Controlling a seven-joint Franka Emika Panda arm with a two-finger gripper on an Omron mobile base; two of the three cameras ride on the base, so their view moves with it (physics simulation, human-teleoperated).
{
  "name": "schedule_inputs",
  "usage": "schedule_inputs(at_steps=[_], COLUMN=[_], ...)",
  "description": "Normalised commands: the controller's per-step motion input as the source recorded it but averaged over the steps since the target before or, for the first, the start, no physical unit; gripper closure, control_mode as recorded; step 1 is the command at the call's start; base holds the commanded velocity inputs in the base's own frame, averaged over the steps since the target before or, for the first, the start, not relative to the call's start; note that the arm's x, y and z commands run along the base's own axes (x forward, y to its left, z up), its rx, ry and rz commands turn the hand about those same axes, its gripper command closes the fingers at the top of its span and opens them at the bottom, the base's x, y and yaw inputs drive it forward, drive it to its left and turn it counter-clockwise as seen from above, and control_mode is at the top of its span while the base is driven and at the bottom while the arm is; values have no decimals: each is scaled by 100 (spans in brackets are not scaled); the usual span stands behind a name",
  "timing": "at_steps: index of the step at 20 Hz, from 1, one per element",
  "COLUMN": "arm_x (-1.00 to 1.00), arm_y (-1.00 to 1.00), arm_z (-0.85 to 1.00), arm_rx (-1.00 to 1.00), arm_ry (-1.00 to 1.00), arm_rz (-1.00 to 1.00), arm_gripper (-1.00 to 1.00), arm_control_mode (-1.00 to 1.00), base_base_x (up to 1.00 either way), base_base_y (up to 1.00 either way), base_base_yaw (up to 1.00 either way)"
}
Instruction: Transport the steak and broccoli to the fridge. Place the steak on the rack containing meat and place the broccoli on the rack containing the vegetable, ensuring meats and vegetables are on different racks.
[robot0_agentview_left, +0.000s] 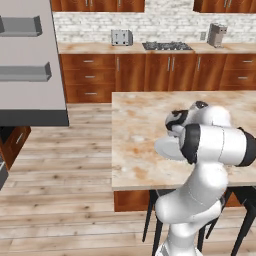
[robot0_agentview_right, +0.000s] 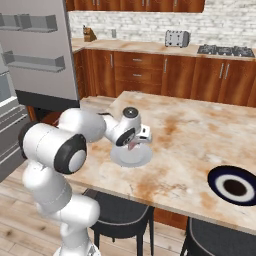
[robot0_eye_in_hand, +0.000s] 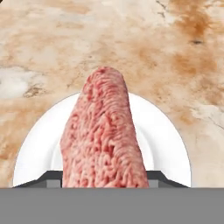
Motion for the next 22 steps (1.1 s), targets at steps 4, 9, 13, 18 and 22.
schedule_inputs(at_steps=[4, 9, 13, 18, 22], arm_x=[-55, -91, -80, -66, -73], arm_y=[1, 18, 20, 23, 32], arm_z=[100, 100, 100, 100, 100], arm_rx=[0, 0, 0, 0, 0], arm_ry=[0, 0, 0, 0, 0], arm_rz=[2, 4, 5, 3, 5], arm_gripper=[100, 100, 100, 100, 100], arm_control_mode=[-100, -100, -100, -100, -100], base_base_x=[0, 0, 0, 0, 0], base_base_y=[0, 0, 0, 0, 0], base_base_yaw=[0, 0, 0, 0, 0])
